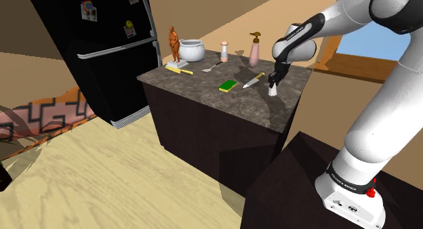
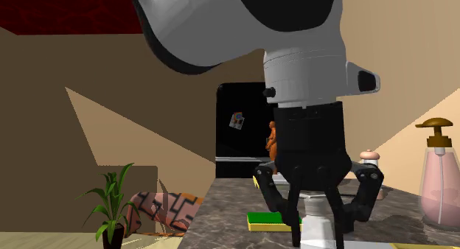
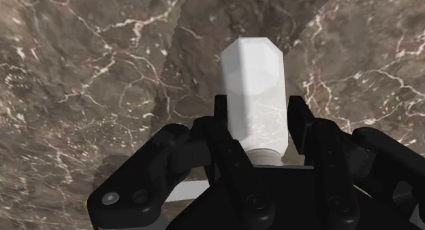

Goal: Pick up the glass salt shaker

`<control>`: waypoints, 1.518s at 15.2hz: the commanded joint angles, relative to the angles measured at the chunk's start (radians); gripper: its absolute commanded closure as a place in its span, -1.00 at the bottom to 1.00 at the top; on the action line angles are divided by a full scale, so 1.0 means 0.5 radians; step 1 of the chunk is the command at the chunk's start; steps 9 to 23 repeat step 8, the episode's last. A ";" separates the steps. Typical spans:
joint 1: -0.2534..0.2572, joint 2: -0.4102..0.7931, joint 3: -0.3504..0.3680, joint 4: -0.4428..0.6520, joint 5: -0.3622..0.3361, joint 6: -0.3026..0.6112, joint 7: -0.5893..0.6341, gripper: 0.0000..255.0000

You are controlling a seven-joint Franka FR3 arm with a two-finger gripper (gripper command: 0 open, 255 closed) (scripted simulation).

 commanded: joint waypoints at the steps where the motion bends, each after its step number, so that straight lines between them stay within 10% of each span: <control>1: 0.000 -0.037 0.000 0.018 -0.029 -0.053 0.024 1.00; 23: -0.004 -0.124 0.005 0.077 -0.089 -0.192 0.071 1.00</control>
